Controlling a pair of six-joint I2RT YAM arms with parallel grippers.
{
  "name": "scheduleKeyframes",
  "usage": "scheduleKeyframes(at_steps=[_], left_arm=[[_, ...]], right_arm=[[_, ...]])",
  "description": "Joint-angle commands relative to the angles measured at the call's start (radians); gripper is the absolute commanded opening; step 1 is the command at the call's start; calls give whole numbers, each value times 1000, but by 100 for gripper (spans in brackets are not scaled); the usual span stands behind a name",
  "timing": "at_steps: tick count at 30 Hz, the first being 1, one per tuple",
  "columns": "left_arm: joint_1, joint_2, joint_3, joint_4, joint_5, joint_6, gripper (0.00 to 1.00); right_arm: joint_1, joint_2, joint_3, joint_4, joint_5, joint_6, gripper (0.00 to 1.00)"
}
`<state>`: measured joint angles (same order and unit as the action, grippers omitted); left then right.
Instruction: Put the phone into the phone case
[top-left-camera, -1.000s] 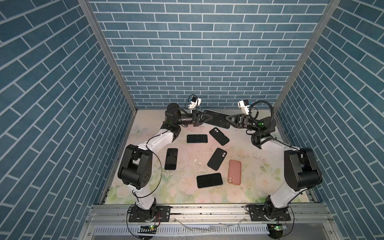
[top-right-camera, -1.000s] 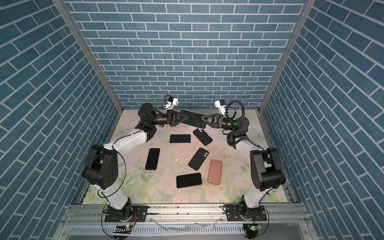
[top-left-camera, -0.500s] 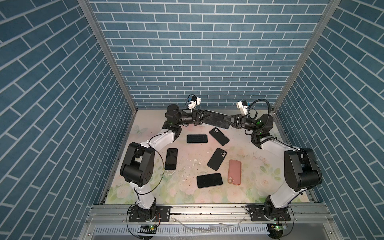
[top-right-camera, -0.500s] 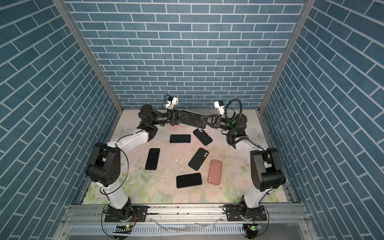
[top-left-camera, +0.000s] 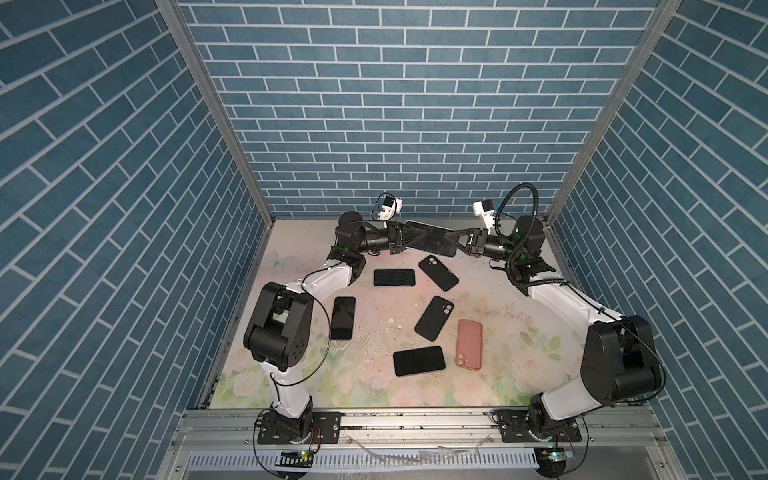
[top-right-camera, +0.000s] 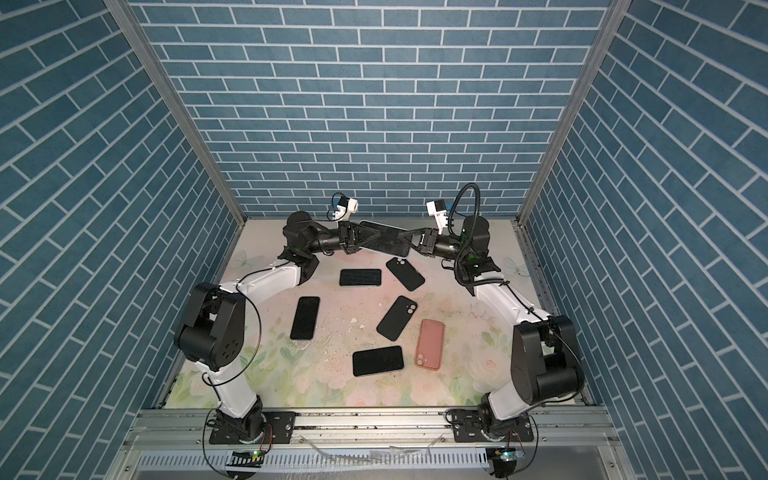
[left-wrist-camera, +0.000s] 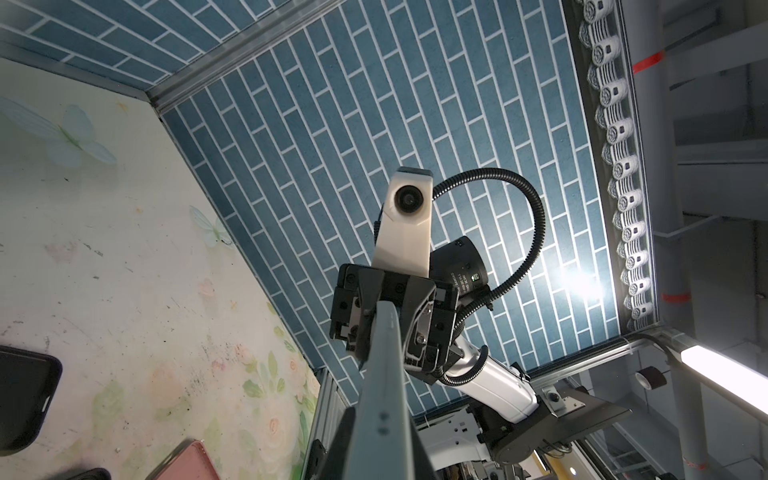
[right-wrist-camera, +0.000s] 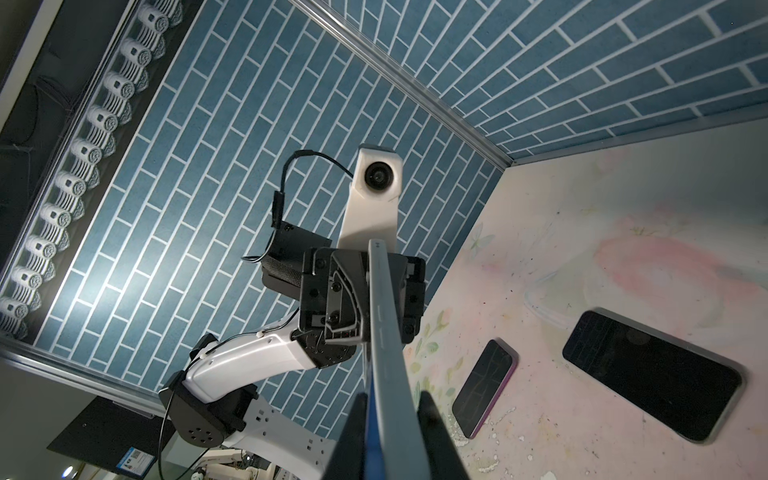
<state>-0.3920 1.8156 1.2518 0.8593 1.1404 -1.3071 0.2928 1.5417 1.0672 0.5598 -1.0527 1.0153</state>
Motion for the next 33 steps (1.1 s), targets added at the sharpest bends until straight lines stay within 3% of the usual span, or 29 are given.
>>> scheduleKeyframes(at_steps=[1, 5, 11, 17, 24, 26, 30, 33], left_arm=[[-62, -32, -2, 87, 28, -13, 9], [-61, -35, -22, 97, 23, -15, 0], [-61, -32, -38, 109, 14, -20, 0], [-61, -28, -29, 109, 12, -21, 0], [-61, -23, -31, 104, 1, -17, 0], [-61, -21, -28, 104, -2, -18, 0], [-60, -24, -26, 112, -18, -17, 0], [-54, -29, -29, 110, -34, -9, 0]], right_arm=[[23, 39, -4, -34, 101, -107, 9], [10, 20, -1, -15, 82, -97, 23], [-39, -1, -25, 120, 44, 5, 38], [-51, 13, -38, 225, 20, 88, 37], [-56, 14, -48, 230, 18, 97, 24], [-57, 18, -52, 228, 14, 95, 24], [-58, 11, -62, 158, 23, 44, 37], [-56, 0, -72, 132, 22, 26, 38]])
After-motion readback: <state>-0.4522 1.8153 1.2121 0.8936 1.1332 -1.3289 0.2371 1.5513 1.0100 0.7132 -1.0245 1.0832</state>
